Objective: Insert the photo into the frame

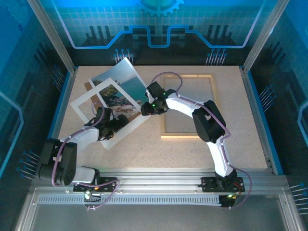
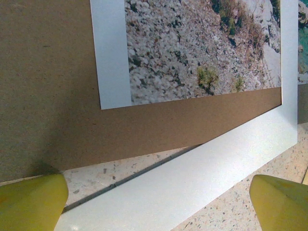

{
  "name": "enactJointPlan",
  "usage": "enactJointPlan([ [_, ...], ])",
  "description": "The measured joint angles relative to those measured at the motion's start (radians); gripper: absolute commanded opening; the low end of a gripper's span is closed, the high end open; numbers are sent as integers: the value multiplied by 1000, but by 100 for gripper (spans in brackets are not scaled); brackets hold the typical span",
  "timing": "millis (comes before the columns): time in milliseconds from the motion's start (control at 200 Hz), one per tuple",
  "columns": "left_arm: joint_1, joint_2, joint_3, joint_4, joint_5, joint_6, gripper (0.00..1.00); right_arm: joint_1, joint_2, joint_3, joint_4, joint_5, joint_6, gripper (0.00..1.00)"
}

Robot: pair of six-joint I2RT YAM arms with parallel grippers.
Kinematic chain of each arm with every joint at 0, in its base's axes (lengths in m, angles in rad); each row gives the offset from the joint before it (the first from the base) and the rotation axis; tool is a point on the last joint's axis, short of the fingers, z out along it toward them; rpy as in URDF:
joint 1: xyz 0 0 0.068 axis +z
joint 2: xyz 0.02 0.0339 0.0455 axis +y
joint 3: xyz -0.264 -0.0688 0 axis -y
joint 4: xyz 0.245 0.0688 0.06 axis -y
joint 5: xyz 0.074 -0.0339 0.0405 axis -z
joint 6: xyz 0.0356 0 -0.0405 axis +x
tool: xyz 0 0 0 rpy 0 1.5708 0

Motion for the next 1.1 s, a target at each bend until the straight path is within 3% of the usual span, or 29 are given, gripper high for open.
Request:
enactJointPlan([
  [755,0,0,-2,3,0,0,99,11,43,0,4,5,29,52],
  [1096,0,0,-5,9,0,0,99,16,43,-17,71,-82,59,52],
])
